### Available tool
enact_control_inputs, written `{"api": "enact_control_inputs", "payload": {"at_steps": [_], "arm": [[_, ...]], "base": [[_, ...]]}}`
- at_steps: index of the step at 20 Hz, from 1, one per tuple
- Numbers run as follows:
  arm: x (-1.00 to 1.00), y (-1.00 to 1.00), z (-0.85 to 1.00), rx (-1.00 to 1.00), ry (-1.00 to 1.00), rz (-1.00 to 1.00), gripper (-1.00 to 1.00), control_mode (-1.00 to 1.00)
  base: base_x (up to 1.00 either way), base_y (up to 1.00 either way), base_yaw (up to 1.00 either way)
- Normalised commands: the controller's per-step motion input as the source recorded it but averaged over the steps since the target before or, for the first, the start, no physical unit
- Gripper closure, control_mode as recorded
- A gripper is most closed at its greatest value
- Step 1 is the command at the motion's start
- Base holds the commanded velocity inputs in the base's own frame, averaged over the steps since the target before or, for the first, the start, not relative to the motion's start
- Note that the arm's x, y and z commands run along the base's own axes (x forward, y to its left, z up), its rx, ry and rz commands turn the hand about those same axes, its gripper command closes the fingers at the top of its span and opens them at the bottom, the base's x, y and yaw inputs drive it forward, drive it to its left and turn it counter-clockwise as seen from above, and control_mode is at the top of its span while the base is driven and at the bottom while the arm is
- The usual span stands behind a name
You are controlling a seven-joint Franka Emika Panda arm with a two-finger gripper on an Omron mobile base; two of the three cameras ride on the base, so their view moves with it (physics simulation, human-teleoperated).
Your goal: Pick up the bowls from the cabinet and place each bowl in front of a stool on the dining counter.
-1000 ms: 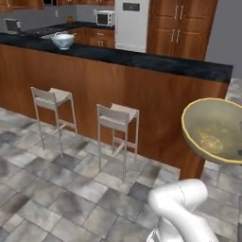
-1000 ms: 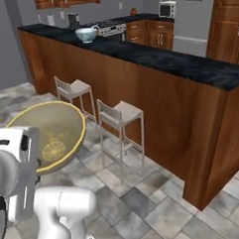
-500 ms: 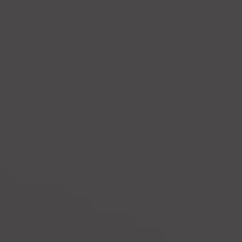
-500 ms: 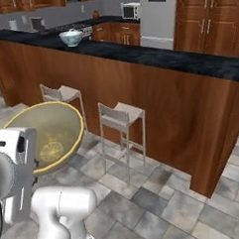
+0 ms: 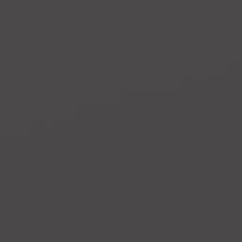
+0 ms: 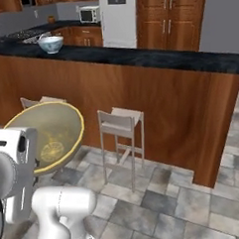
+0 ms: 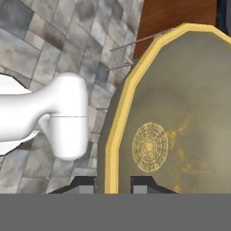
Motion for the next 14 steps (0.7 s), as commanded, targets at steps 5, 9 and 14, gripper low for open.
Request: {"api": "enact_control_inputs", "payload": {"at_steps": [5,9,14], "arm": [[0.0,0.0,0.0,0.0,0.0,0.0,1.0,1.0],[0.0,0.0,0.0,0.0,0.0,0.0,1.0,1.0],[0.0,0.0,0.0,0.0,0.0,0.0,1.0,1.0]], "base": [[0.43,0.77,-0.44],[0.5,0.41,-0.41],[0.31,0.28,-0.32]]}}
